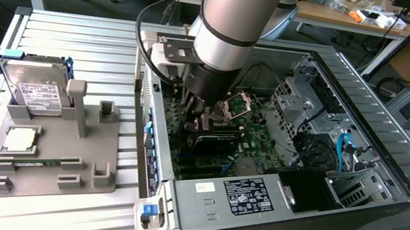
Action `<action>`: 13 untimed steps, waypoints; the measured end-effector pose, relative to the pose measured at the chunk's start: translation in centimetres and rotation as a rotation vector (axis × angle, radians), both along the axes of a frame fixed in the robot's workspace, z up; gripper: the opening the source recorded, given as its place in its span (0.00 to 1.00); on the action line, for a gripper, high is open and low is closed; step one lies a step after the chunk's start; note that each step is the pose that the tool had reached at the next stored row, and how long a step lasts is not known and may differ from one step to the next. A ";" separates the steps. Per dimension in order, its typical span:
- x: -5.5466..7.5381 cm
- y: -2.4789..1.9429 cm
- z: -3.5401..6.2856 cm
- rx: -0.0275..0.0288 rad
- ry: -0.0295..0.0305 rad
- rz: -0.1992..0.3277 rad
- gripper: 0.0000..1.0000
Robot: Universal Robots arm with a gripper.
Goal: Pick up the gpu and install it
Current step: 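Press down on the gpu until it lock into place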
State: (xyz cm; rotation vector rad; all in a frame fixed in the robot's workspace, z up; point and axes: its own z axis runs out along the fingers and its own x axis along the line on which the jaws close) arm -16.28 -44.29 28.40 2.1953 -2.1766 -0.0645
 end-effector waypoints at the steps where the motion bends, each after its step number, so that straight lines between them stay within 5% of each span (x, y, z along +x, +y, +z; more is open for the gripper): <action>1: 0.0 0.00 0.25 -0.0001 0.0002 0.000 0.11; 13: 1.2 -0.01 0.74 0.0009 0.0077 0.000 0.11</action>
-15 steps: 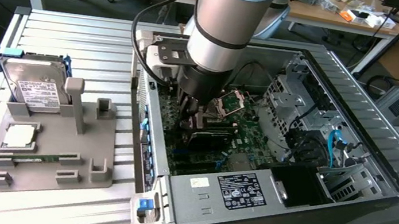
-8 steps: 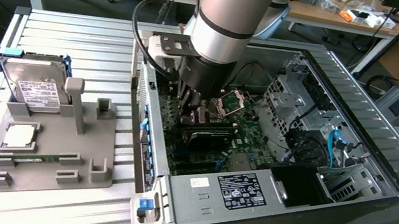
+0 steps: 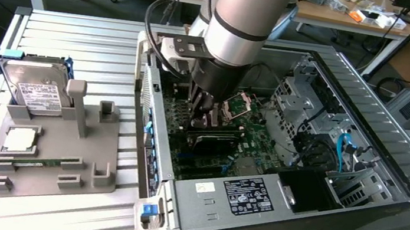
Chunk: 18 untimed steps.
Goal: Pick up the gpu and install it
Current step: 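Press down on the gpu until it lock into place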
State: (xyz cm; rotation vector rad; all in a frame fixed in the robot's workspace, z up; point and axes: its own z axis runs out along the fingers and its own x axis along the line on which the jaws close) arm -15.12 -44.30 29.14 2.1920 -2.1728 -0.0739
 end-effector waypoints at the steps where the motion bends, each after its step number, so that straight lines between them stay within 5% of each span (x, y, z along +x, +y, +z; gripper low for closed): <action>1: 0.0 0.00 0.00 0.0000 0.0001 0.000 0.11; 13: 0.1 0.00 0.00 0.0000 0.0001 0.000 0.11; 16: 0.1 0.00 0.00 0.0000 0.0001 0.000 0.24; 18: 0.1 0.00 0.00 0.0000 0.0001 0.000 0.24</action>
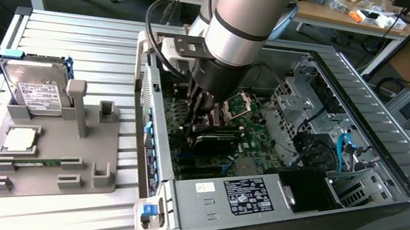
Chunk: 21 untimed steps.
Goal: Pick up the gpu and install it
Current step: 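Press down on the gpu until it lock into place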
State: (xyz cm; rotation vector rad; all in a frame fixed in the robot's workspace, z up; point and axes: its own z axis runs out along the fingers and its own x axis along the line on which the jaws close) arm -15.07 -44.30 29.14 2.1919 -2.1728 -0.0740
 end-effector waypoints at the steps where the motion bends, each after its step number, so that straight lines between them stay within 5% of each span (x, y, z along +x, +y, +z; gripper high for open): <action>1: 0.0 0.00 0.00 0.0000 0.0000 0.000 0.30; 6: 0.0 0.00 0.00 0.0000 0.0000 0.000 0.54; 10: 0.1 0.00 -0.17 0.0005 -0.0001 0.000 0.54; 18: 3.4 -0.14 -1.75 0.0004 0.0011 0.000 0.54; 21: 3.5 -0.15 -2.31 0.0003 0.0012 0.000 0.54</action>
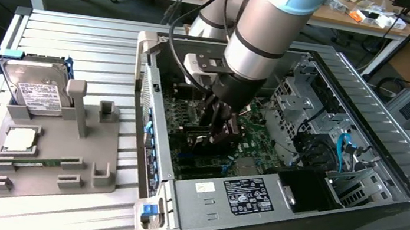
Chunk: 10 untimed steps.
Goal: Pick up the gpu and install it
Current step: 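Press down on the gpu until it lock into place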
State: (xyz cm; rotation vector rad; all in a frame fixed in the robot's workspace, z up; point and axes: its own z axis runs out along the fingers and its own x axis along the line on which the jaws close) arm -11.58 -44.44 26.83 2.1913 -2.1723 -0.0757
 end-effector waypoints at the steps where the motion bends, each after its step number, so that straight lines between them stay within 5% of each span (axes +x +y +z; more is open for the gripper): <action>1: -0.1 0.00 -0.18 0.0001 0.0000 0.000 0.54; 10: -0.8 -0.01 -1.67 0.0001 -0.0001 0.000 0.54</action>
